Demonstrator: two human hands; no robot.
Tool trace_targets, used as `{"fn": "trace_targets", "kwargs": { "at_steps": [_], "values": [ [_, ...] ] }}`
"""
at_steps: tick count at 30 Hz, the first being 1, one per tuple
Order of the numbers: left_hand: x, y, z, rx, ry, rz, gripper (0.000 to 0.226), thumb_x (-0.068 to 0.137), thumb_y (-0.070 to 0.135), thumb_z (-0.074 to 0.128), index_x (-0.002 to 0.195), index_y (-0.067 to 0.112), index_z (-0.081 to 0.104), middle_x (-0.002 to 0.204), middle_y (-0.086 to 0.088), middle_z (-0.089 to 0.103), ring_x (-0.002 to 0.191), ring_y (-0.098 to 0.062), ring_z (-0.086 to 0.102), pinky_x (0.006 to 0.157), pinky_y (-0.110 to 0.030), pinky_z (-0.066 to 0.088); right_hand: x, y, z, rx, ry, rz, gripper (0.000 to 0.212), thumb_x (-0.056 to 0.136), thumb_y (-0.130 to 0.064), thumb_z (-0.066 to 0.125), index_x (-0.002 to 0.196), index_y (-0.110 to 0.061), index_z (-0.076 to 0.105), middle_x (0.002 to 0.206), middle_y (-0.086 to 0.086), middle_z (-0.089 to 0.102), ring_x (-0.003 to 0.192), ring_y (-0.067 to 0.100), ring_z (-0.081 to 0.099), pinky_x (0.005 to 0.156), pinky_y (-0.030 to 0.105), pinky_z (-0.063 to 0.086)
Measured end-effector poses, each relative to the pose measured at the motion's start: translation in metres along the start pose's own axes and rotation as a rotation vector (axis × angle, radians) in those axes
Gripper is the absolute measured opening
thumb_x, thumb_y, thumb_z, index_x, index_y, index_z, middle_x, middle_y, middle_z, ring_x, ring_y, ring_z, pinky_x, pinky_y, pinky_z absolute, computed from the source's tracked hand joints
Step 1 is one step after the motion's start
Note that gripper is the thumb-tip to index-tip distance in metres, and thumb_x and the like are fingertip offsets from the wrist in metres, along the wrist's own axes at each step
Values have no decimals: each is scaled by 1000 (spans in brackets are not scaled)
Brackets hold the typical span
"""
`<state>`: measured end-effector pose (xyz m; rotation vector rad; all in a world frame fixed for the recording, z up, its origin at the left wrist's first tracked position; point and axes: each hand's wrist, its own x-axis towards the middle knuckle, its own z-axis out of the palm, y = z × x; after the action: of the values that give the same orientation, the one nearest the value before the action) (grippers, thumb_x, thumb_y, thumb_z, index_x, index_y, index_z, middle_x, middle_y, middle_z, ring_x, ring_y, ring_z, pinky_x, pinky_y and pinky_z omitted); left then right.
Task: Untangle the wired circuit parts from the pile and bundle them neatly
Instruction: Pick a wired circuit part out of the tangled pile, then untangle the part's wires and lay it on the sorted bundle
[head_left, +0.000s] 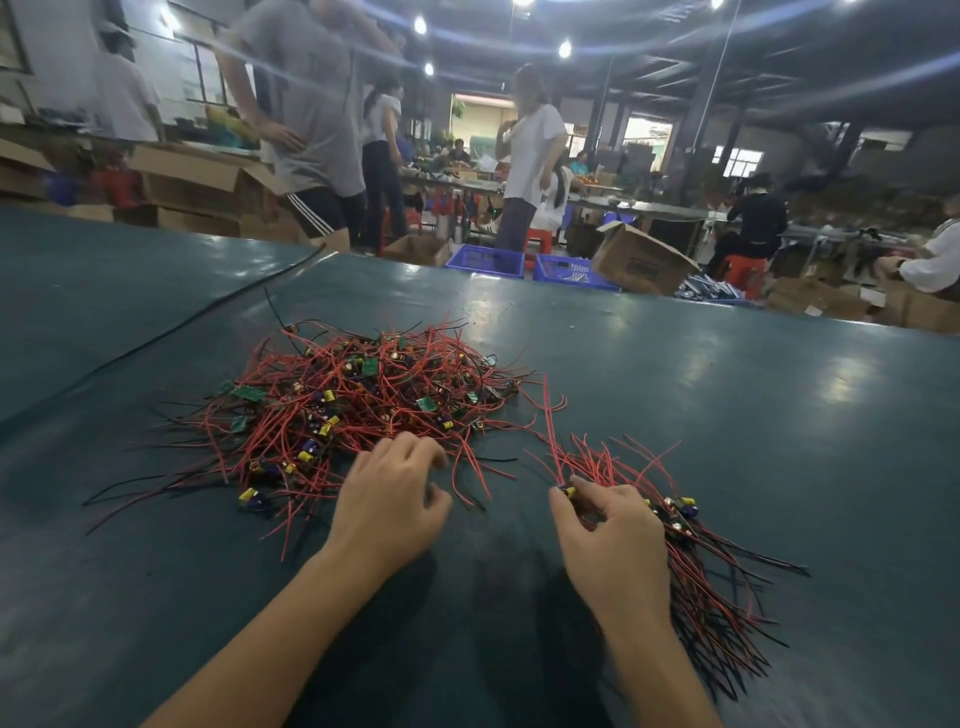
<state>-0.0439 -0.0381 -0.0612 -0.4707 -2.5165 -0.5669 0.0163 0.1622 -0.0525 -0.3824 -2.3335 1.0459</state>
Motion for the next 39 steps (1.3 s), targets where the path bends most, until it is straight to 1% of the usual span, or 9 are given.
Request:
{"fn": "trace_targets", "kwargs": {
  "at_steps": [3,7,13,17,22,25,31,35,39],
  "values": [
    [2,-20,1,110,-15,-133,29,80,26,61,109,23,57,107,4,51,100,-19,49,89,-34,38,0,3,-6,-266,-3,9,29,92,-42,63,116,-28,69,98,-12,48,75,11,48,62,29,39],
    [2,-31,5,185,-162,-264,36,86,42,54,119,28,50,118,3,47,110,-21,47,96,-35,39,1,3,-10,-381,-37,-3,44,94,-41,59,137,-31,55,114,-8,48,99,15,53,65,28,40],
    [4,-34,2,43,-183,-252,25,95,20,53,119,18,58,113,-2,52,99,-21,54,85,-33,48,-14,-10,7,-129,-118,-167,35,93,-41,61,127,-32,63,100,-17,48,69,-1,50,55,11,31],
    [4,-27,-1,-97,-166,-235,25,94,13,58,119,15,57,116,-2,45,87,-21,58,80,-34,51,-20,-12,13,-59,-187,-203,35,94,-40,60,127,-30,63,97,-19,48,74,4,52,55,15,40],
    [0,-3,-4,-257,5,21,25,90,8,64,115,12,61,115,1,45,75,-13,58,75,-31,53,-22,-13,17,32,-231,-221,30,92,-37,64,120,-28,67,93,-19,55,67,3,53,59,23,48],
    [-3,14,-4,-391,69,206,23,87,4,68,109,12,64,112,2,47,78,-2,56,76,-16,49,-23,-13,20,78,-336,-207,24,89,-34,68,111,-25,71,91,-15,62,72,2,58,70,27,52],
    [-11,44,1,-625,141,398,19,88,9,69,103,17,62,112,5,50,98,-2,56,83,-10,45,-28,-23,24,393,-602,-15,11,86,-2,67,96,-6,70,90,20,71,82,46,62,71,50,51],
    [-11,47,0,-642,171,383,13,88,17,67,100,18,62,110,5,55,98,-5,59,79,-18,51,-27,-27,22,681,-587,125,17,90,4,62,80,-6,72,81,16,71,71,27,66,66,32,53],
    [-10,40,-1,-598,79,266,25,90,37,60,107,19,63,107,10,58,94,-5,60,78,-32,53,-23,-25,22,693,-377,93,31,92,-7,63,66,-18,76,70,4,74,65,13,69,60,22,53]
  ]
}}
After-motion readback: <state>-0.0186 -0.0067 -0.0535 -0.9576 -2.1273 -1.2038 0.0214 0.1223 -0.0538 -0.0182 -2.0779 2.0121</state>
